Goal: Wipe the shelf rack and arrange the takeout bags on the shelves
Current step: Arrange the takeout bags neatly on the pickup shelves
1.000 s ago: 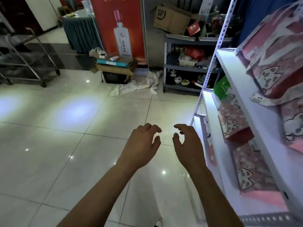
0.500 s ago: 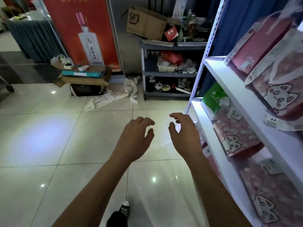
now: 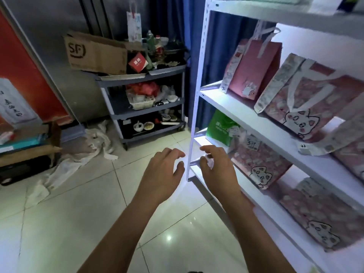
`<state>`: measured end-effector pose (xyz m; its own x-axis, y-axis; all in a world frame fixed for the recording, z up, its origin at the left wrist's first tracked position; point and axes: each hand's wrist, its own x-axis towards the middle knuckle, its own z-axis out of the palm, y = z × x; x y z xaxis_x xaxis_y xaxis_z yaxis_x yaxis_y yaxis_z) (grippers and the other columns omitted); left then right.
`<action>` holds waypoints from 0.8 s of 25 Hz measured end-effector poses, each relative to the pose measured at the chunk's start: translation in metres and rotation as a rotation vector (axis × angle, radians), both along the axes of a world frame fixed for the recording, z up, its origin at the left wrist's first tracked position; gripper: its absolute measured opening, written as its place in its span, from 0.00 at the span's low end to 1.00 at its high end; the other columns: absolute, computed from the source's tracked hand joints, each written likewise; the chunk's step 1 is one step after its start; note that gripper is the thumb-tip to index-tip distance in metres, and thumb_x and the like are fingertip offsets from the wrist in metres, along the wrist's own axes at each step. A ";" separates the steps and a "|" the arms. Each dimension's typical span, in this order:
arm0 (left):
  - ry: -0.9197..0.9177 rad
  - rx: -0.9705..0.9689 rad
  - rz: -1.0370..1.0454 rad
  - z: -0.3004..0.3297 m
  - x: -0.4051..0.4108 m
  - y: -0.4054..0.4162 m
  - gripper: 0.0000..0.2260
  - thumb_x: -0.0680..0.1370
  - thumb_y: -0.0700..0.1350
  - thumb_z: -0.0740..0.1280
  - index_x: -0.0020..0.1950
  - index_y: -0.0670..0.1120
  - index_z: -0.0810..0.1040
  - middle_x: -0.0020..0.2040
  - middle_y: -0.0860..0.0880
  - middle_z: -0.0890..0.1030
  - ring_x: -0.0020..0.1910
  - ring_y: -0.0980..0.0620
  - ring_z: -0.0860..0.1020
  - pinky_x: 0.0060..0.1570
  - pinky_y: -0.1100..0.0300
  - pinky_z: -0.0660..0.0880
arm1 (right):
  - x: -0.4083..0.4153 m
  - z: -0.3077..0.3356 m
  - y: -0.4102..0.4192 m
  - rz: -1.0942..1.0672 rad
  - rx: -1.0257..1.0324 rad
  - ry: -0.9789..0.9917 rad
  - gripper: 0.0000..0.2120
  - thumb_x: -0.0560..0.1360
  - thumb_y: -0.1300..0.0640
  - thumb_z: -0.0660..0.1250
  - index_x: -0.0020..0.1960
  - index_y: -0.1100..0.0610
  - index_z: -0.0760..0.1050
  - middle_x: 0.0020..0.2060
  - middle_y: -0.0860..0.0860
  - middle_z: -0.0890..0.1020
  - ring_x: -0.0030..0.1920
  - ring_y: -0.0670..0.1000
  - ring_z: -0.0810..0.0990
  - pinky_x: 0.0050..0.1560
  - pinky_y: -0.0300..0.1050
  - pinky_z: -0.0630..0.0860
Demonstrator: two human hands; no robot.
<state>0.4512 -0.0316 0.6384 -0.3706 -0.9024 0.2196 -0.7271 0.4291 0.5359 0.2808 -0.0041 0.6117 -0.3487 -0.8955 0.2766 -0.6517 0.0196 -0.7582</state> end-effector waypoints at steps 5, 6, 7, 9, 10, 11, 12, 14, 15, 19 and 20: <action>-0.021 -0.006 -0.163 -0.001 -0.022 -0.074 0.10 0.82 0.48 0.60 0.62 0.54 0.75 0.59 0.57 0.77 0.58 0.54 0.73 0.57 0.59 0.70 | -0.026 0.001 -0.041 -0.169 -0.014 -0.009 0.12 0.80 0.58 0.65 0.62 0.49 0.76 0.56 0.44 0.77 0.53 0.44 0.76 0.52 0.35 0.70; -0.024 -0.012 -0.187 -0.001 -0.029 -0.090 0.10 0.82 0.48 0.60 0.62 0.54 0.75 0.59 0.57 0.77 0.58 0.53 0.73 0.58 0.59 0.70 | -0.032 0.000 -0.053 -0.195 -0.017 -0.017 0.12 0.80 0.58 0.65 0.62 0.49 0.76 0.56 0.44 0.77 0.54 0.44 0.76 0.54 0.38 0.70; -0.032 -0.008 -0.211 0.001 -0.036 -0.104 0.10 0.82 0.47 0.60 0.62 0.54 0.75 0.59 0.56 0.77 0.59 0.53 0.73 0.58 0.58 0.71 | -0.037 0.000 -0.064 -0.221 -0.018 -0.025 0.12 0.80 0.57 0.65 0.62 0.49 0.76 0.55 0.44 0.77 0.54 0.44 0.76 0.55 0.40 0.71; -0.064 -0.006 -0.273 0.007 -0.052 -0.135 0.10 0.82 0.48 0.60 0.63 0.54 0.75 0.59 0.56 0.77 0.59 0.53 0.73 0.59 0.57 0.70 | -0.051 0.002 -0.088 -0.277 -0.029 -0.042 0.12 0.80 0.57 0.65 0.63 0.48 0.76 0.54 0.42 0.76 0.55 0.44 0.76 0.57 0.41 0.72; -0.072 -0.018 -0.303 0.011 -0.061 -0.151 0.11 0.82 0.48 0.60 0.63 0.54 0.75 0.60 0.56 0.77 0.60 0.53 0.73 0.59 0.57 0.70 | -0.059 0.004 -0.099 -0.302 -0.036 -0.052 0.12 0.80 0.57 0.64 0.62 0.48 0.76 0.53 0.42 0.75 0.55 0.45 0.77 0.57 0.41 0.72; -0.071 -0.032 -0.327 0.016 -0.070 -0.166 0.11 0.82 0.48 0.60 0.63 0.54 0.75 0.59 0.56 0.77 0.60 0.53 0.72 0.60 0.57 0.70 | -0.067 0.008 -0.111 -0.320 -0.035 -0.062 0.11 0.80 0.57 0.64 0.62 0.48 0.76 0.53 0.42 0.74 0.55 0.46 0.77 0.57 0.42 0.74; -0.066 -0.047 -0.343 0.021 -0.077 -0.180 0.11 0.82 0.49 0.60 0.63 0.54 0.75 0.59 0.56 0.77 0.59 0.54 0.73 0.60 0.57 0.70 | -0.074 0.012 -0.121 -0.329 -0.035 -0.069 0.11 0.80 0.57 0.64 0.61 0.47 0.76 0.52 0.43 0.74 0.54 0.46 0.77 0.55 0.43 0.75; -0.054 -0.091 -0.383 0.031 -0.095 -0.207 0.11 0.82 0.50 0.59 0.63 0.54 0.75 0.58 0.57 0.77 0.58 0.54 0.73 0.60 0.56 0.71 | -0.089 0.024 -0.142 -0.357 -0.066 -0.065 0.10 0.81 0.57 0.64 0.59 0.46 0.75 0.50 0.43 0.74 0.52 0.46 0.77 0.51 0.44 0.78; -0.043 -0.099 -0.401 0.036 -0.102 -0.220 0.11 0.83 0.51 0.59 0.63 0.54 0.75 0.58 0.57 0.77 0.58 0.54 0.73 0.60 0.56 0.71 | -0.095 0.032 -0.151 -0.376 -0.087 -0.053 0.10 0.81 0.57 0.64 0.59 0.46 0.75 0.51 0.44 0.75 0.52 0.45 0.77 0.48 0.41 0.78; 0.004 -0.126 -0.503 0.058 -0.129 -0.258 0.11 0.83 0.52 0.59 0.64 0.55 0.75 0.59 0.58 0.76 0.59 0.54 0.73 0.61 0.55 0.72 | -0.114 0.072 -0.169 -0.452 -0.163 0.062 0.11 0.80 0.55 0.64 0.60 0.45 0.75 0.54 0.43 0.77 0.55 0.44 0.76 0.52 0.41 0.74; 0.034 -0.141 -0.534 0.066 -0.137 -0.267 0.12 0.83 0.51 0.59 0.64 0.54 0.75 0.60 0.57 0.76 0.59 0.55 0.73 0.61 0.55 0.72 | -0.120 0.083 -0.173 -0.479 -0.184 0.088 0.11 0.80 0.55 0.64 0.61 0.45 0.75 0.55 0.43 0.77 0.55 0.44 0.77 0.55 0.43 0.74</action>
